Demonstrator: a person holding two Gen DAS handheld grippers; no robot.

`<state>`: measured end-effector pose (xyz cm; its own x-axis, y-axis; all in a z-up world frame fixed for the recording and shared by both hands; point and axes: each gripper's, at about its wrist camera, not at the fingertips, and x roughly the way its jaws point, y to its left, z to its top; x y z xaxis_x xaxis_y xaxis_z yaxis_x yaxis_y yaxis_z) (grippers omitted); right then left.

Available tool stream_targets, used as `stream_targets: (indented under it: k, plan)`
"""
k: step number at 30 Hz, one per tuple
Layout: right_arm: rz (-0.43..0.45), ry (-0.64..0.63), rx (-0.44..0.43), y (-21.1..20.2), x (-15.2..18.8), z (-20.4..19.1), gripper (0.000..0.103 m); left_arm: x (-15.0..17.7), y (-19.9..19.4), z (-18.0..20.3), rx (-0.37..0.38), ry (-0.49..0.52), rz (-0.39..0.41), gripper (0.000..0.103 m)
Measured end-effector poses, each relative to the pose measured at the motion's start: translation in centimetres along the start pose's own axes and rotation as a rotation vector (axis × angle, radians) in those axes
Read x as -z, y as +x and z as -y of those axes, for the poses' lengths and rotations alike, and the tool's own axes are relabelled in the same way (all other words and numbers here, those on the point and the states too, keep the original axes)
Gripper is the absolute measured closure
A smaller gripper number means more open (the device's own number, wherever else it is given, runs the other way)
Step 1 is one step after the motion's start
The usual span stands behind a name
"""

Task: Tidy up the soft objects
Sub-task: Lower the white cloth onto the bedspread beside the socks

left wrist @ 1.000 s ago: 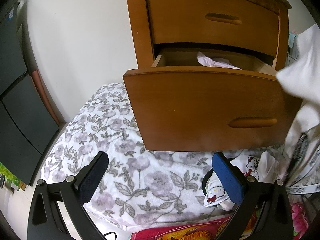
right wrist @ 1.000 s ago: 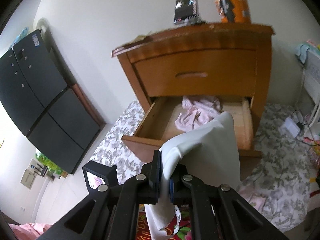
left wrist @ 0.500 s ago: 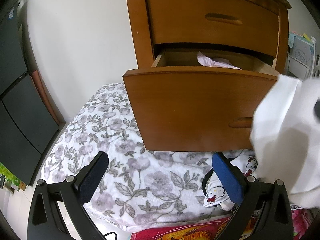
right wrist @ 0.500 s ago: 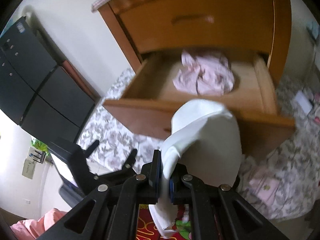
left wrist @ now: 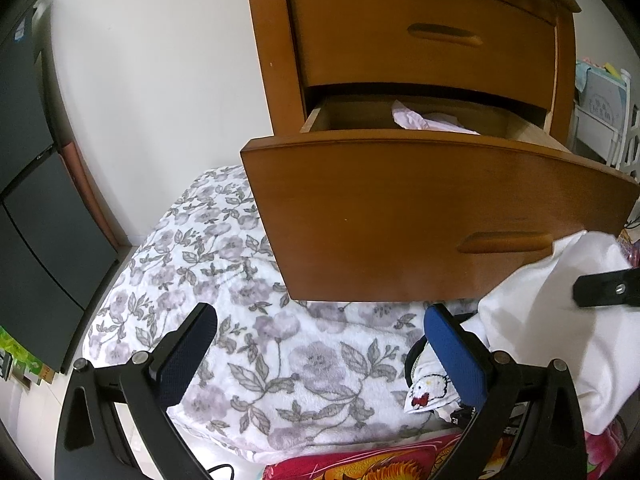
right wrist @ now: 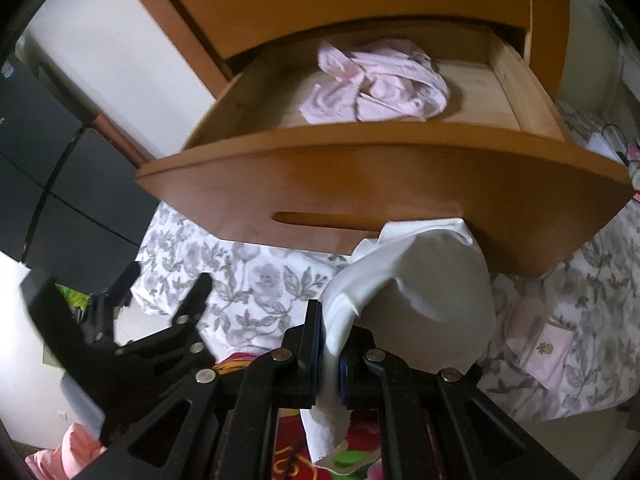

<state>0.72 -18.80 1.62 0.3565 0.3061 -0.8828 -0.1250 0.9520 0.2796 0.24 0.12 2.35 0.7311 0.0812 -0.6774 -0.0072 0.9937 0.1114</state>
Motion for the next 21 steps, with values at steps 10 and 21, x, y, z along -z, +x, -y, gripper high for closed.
stream_targets:
  k: [10,21]
  plan:
    - [-0.031,0.039,0.036,3.1,-0.3,1.7,0.096,0.0,0.1,0.0,0.003,0.003,-0.009,0.000]
    - [-0.025,0.069,0.045,4.2,-0.9,2.9,0.096,0.1,0.7,0.1,0.006,0.013,-0.037,0.000]
